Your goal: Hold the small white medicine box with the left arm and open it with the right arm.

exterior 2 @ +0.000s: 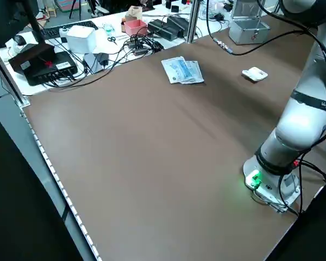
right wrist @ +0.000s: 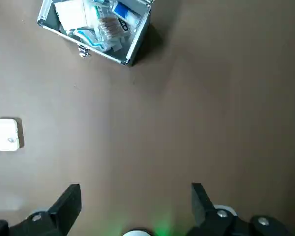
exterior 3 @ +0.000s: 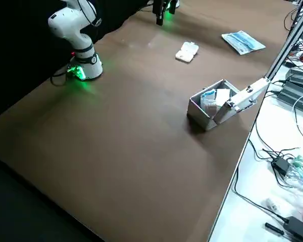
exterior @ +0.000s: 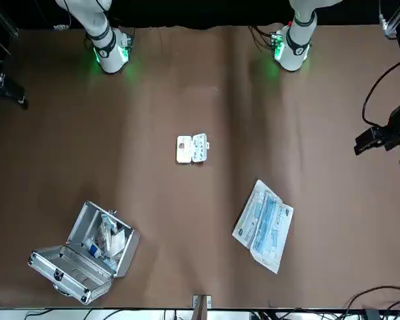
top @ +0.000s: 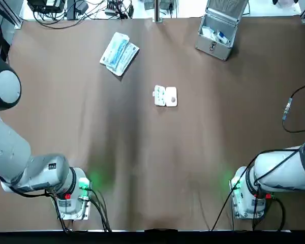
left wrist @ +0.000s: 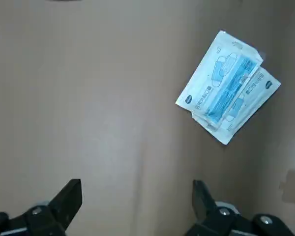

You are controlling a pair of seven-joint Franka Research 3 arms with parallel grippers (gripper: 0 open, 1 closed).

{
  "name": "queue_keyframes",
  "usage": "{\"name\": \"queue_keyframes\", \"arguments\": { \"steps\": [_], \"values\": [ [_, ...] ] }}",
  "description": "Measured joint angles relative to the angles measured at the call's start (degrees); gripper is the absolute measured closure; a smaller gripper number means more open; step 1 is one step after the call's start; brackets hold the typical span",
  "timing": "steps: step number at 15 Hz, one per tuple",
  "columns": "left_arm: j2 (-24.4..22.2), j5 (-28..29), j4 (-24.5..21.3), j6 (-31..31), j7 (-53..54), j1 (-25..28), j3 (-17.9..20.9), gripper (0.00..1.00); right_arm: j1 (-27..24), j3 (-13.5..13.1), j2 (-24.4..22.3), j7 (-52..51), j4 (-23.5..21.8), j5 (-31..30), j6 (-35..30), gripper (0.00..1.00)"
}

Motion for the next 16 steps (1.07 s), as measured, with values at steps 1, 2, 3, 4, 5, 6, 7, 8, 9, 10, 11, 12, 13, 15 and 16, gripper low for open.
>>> {"name": "queue_keyframes", "arguments": {
  "steps": [1, 2, 3, 4, 5, 6, 7, 8, 9, 10, 11, 12, 13, 15, 16],
  "values": [
    [-0.4, 0.0, -0.1, 0.1, 0.0, 0.0, 0.0, 0.0, 0.0, 0.0, 0.0, -0.1, 0.0, 0.0, 0.0, 0.01],
    [-0.6, 0.0, -0.2, 0.2, 0.0, 0.0, 0.0, 0.0, 0.0, 0.0, 0.0, -0.1, 0.0, 0.0, 0.0, 0.01],
    [-0.7, 0.0, -0.2, 0.2, 0.1, 0.0, 0.0, 0.0, 0.0, 0.0, 0.0, -0.2, 0.0, 0.0, -0.1, 0.01],
    [-0.7, 0.0, -0.3, 0.2, 0.1, 0.0, 0.0, 0.0, 0.0, 0.0, 0.0, -0.2, 0.0, 0.0, -0.1, 0.01],
    [-0.7, 0.0, -0.4, 0.3, 0.1, 0.0, 0.0, 0.0, 0.0, 0.1, 0.0, -0.2, 0.0, 0.0, -0.1, 0.01],
    [-0.7, 0.0, -0.5, 0.4, 0.1, 0.1, 0.0, 0.0, 0.0, 0.1, 0.0, -0.2, 0.0, 0.0, -0.1, 0.01],
    [-0.6, 0.0, -0.6, 0.4, 0.1, 0.1, 0.1, 0.0, 0.0, 0.1, 0.0, -0.2, 0.0, 0.0, -0.1, 0.01],
    [-0.6, 0.0, -0.6, 0.4, 0.1, 0.2, 0.2, 0.0, 0.0, 0.2, 0.0, -0.2, 0.0, 0.0, -0.1, 0.01],
    [-0.5, 0.0, -0.6, 0.5, 0.1, 0.3, 0.2, 0.0, 0.0, 0.2, 0.0, -0.2, -0.1, 0.0, -0.1, 0.01],
    [-0.4, 0.0, -0.6, 0.5, 0.1, 0.4, 0.3, 0.0, 0.0, 0.2, 0.0, -0.2, -0.1, 0.0, -0.1, 0.01],
    [-0.4, 0.0, -0.6, 0.6, 0.1, 0.5, 0.3, 0.0, 0.0, 0.2, 0.0, -0.2, -0.1, 0.0, -0.1, 0.01],
    [-0.4, 0.0, -0.6, 0.6, 0.4, 0.5, 0.3, 0.0, 0.0, 0.2, 0.0, -0.2, -0.1, 0.0, -0.1, 0.01],
    [-0.4, 0.0, -0.6, 0.6, 1.2, 0.6, 0.3, 0.0, 0.0, 0.2, 0.0, -0.2, -0.1, 0.0, -0.1, 0.01],
    [-0.5, 0.0, -0.6, 0.6, 4.4, 1.2, 0.4, 0.0, 0.0, 0.2, 0.0, -0.2, -0.1, 0.0, 0.9, 0.01],
    [-0.5, 0.0, -0.6, 0.7, 4.6, 1.4, 0.4, 0.0, 0.0, 0.1, 0.0, -0.2, -0.1, 0.3, 2.0, 0.01]
  ]
}}
